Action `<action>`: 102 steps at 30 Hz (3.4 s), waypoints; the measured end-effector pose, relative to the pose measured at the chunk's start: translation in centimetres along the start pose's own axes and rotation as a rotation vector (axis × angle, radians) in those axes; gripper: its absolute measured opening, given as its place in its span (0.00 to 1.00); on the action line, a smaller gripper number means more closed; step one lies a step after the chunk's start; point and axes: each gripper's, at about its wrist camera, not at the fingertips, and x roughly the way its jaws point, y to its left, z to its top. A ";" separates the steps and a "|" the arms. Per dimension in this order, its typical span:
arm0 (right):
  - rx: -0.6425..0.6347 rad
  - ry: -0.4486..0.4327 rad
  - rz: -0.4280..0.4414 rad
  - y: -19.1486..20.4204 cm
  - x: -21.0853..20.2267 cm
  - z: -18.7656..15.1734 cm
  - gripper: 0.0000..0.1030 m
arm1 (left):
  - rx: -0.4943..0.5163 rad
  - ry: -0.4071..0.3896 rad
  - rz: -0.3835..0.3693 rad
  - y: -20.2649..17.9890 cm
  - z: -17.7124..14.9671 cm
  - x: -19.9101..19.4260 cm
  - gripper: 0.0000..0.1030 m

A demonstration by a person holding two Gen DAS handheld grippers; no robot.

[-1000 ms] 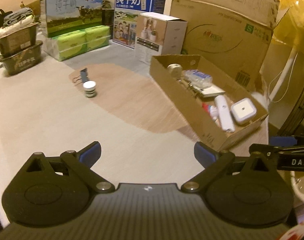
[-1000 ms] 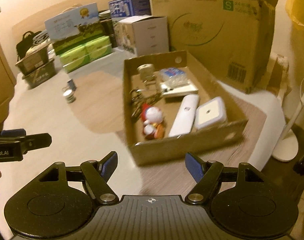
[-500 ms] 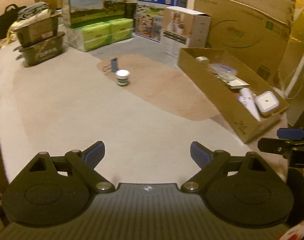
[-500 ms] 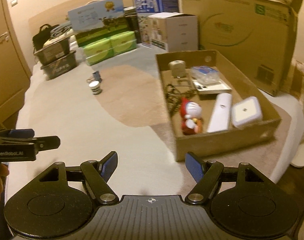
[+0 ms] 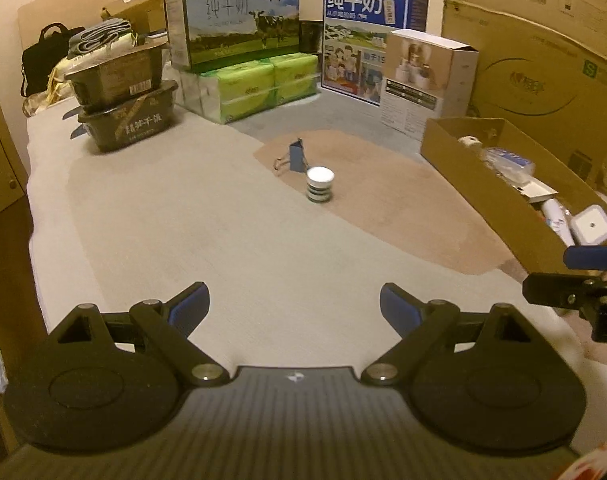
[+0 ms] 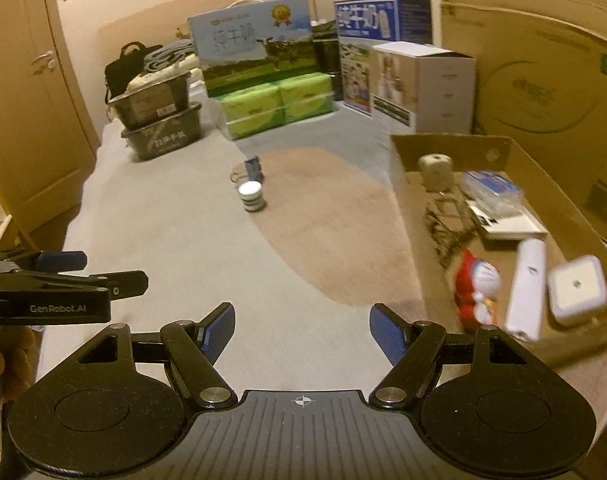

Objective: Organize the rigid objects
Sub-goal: 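Withdraw both open grippers from the box toward the clip and jar, then grasp the white-lidded jar with the right gripper while the left gripper grasps the black binder clip, then carry the binder clip and jar over the cardboard box with both grippers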

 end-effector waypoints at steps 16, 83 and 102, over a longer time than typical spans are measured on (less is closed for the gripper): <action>-0.049 -0.090 0.059 3.1 8.0 3.6 0.72 | -0.015 -0.047 -0.005 5.2 3.5 5.4 0.87; -0.064 -0.097 -0.035 -3.0 22.1 9.5 0.30 | 0.094 -0.092 -0.163 2.1 12.0 23.4 0.31; -0.050 -0.104 -0.031 -2.9 20.7 9.6 0.30 | 0.067 -0.070 -0.162 1.9 11.1 21.2 0.15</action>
